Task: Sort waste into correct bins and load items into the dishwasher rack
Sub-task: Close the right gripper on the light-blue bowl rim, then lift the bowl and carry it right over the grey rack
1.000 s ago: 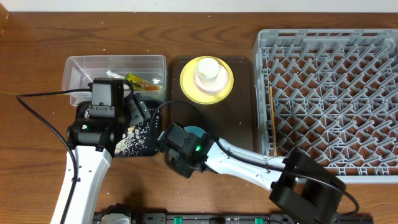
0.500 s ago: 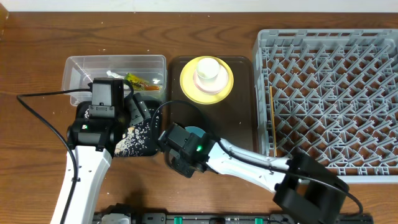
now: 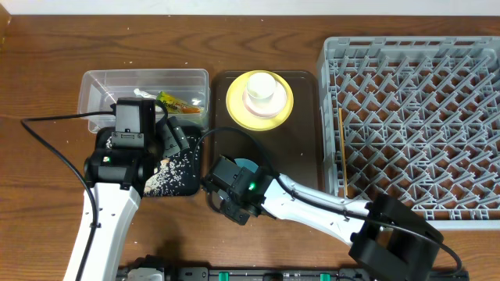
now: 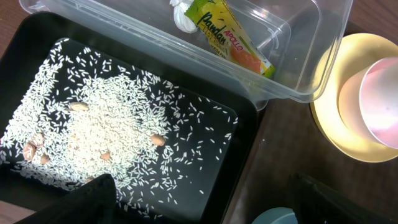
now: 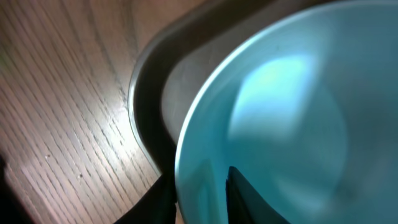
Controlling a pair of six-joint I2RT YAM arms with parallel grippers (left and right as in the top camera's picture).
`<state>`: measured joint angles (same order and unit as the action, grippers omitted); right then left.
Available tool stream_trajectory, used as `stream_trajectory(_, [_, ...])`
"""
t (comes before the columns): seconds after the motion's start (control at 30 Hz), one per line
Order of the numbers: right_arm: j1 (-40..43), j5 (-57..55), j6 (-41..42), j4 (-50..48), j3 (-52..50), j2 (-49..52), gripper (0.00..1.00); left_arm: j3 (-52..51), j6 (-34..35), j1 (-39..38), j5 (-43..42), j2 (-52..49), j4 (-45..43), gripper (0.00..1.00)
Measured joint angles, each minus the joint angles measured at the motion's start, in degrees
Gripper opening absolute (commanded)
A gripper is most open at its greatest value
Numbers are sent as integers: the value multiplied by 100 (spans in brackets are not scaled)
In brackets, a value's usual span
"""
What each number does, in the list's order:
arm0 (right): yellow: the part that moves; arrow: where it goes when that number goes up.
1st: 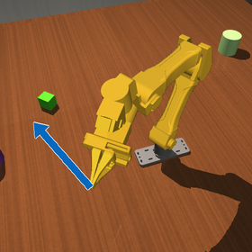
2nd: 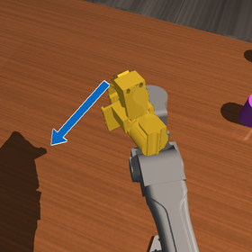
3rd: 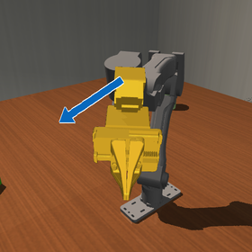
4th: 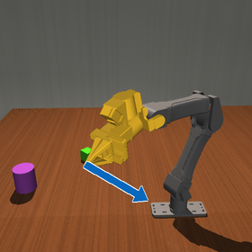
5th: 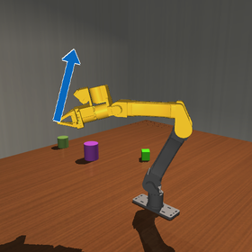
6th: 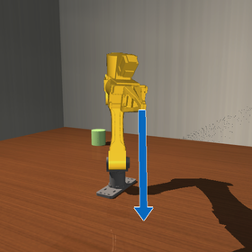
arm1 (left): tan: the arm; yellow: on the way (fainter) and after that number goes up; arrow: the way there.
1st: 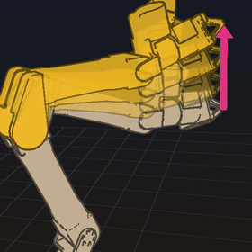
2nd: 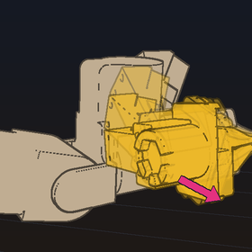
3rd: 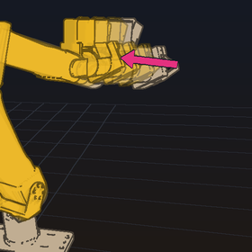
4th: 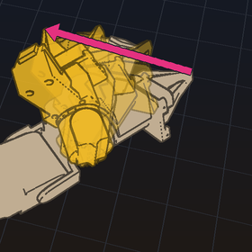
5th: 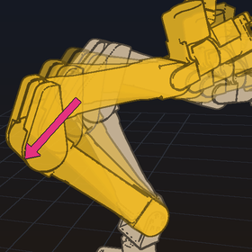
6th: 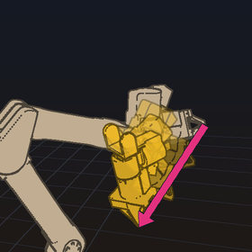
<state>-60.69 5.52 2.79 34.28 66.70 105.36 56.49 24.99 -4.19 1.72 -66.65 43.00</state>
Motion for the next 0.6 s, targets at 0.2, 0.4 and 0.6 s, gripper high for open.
stream_trajectory(0.2, [0, -15, -24, 131, 0, 0, 30, 0, 2, 2, 0, 0, 0, 90])
stream_trajectory(0.4, [0, -42, -26, 166, 0, 0, 21, 0, 2, 2, 0, 0, 0, 90])
stream_trajectory(0.6, [0, -44, -26, 232, 0, 0, 18, 0, 0, 0, 0, 0, 0, 90])
